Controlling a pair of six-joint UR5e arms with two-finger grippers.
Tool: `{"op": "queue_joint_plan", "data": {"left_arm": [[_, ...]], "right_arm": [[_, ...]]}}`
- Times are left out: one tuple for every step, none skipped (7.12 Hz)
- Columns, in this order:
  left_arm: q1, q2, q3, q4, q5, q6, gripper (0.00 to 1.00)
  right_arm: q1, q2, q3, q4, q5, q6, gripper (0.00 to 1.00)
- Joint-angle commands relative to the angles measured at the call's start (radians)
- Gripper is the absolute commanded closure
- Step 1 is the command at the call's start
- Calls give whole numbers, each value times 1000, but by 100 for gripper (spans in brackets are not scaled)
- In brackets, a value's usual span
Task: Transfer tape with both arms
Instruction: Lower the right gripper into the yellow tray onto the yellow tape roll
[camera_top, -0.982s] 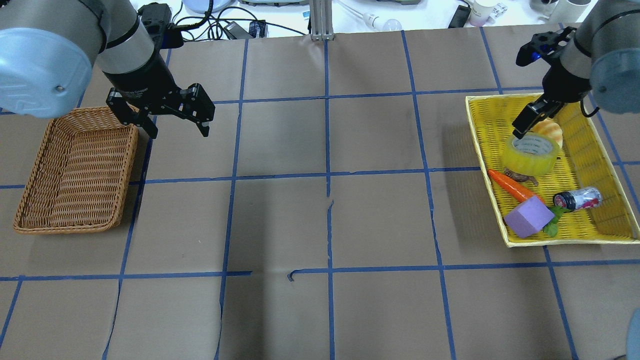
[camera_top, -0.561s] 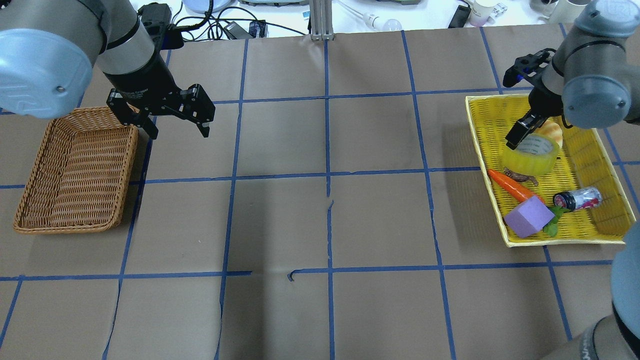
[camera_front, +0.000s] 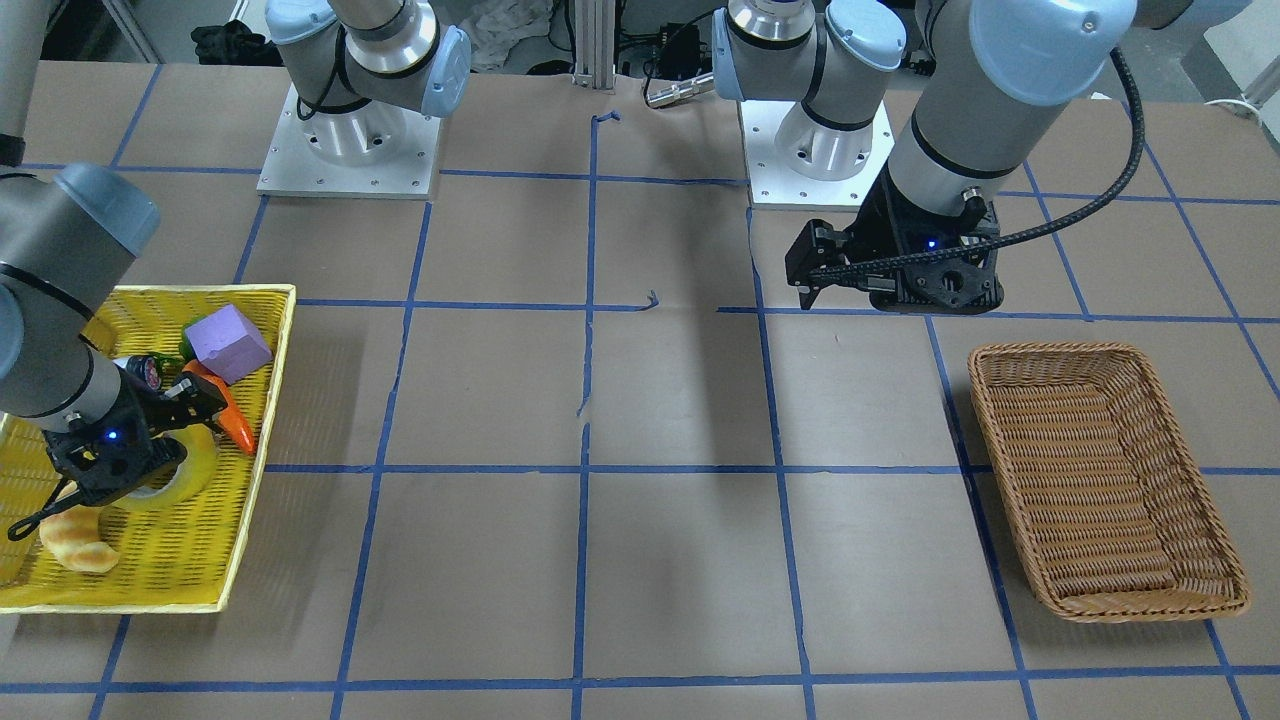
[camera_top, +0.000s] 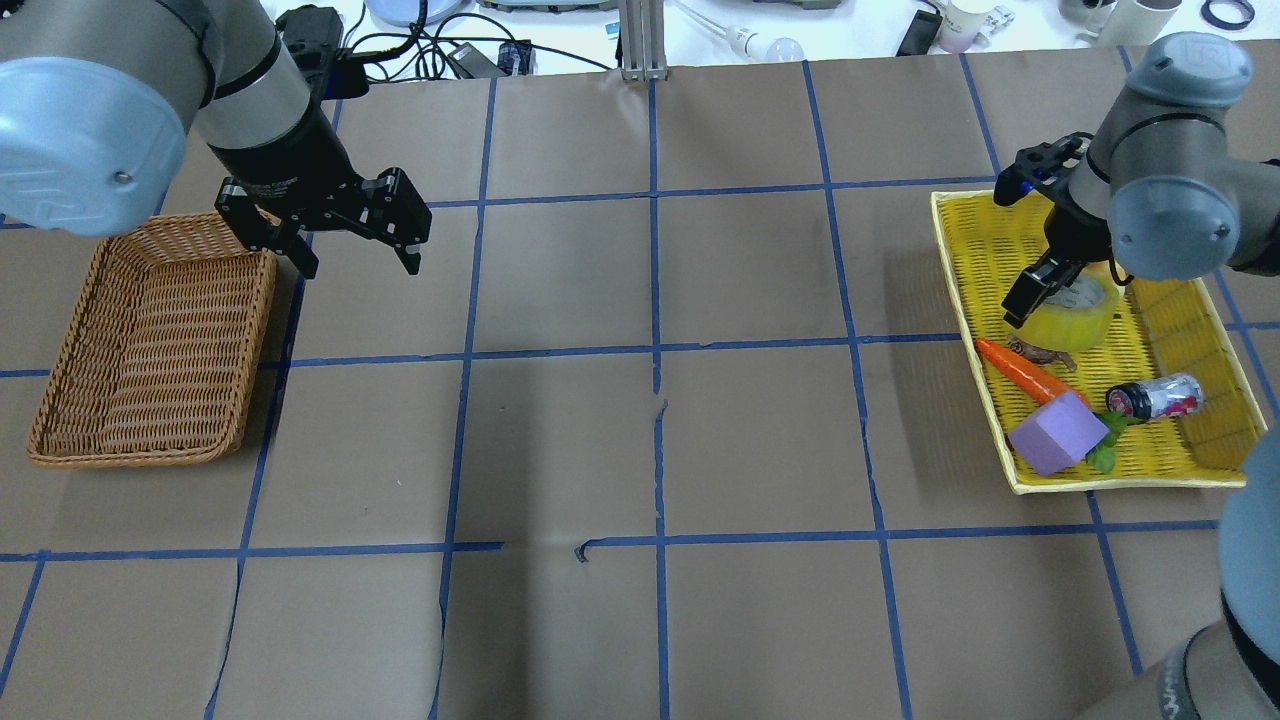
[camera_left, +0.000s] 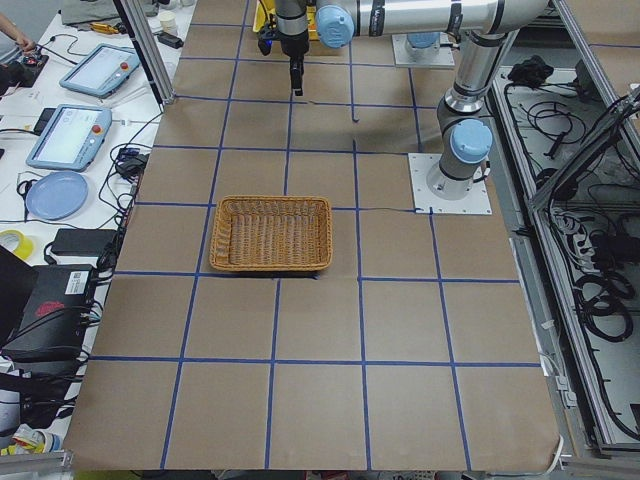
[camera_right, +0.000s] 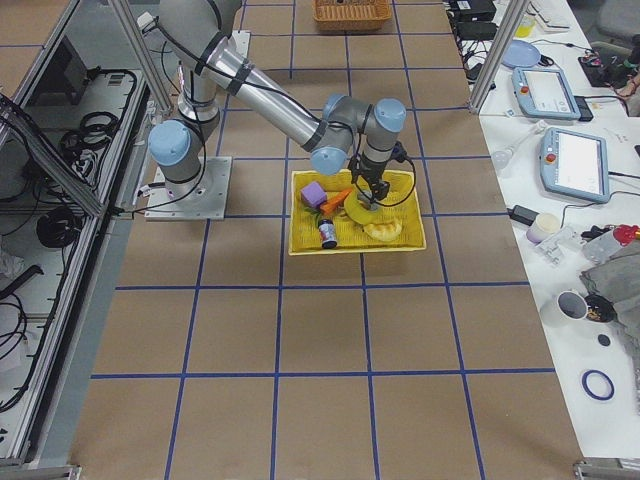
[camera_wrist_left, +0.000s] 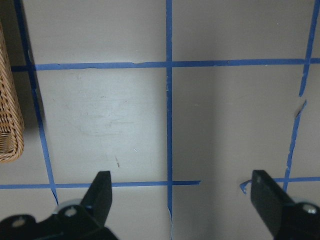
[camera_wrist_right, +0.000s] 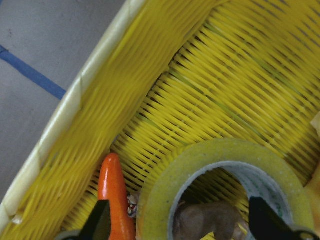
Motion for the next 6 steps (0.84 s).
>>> {"op": "queue_joint_plan", "data": {"left_arm": [[0, 0, 0, 0, -1, 0, 0], [0, 0, 2, 0, -1, 0, 0], [0, 0, 5, 0, -3, 0, 0], [0, 0, 5, 0, -3, 0, 0], [0, 0, 5, 0, -3, 0, 0], [0, 0, 5, 0, -3, 0, 0]], "right_arm": [[-20, 0, 17, 7, -40, 14, 79], [-26, -5, 16, 7, -61, 16, 100], [-26, -12, 8, 10, -69, 16, 100], [-25, -21, 0, 14, -66, 20, 100], [-19, -53, -3, 17, -62, 46, 100], [-14, -110, -3, 34, -51, 83, 100]]}}
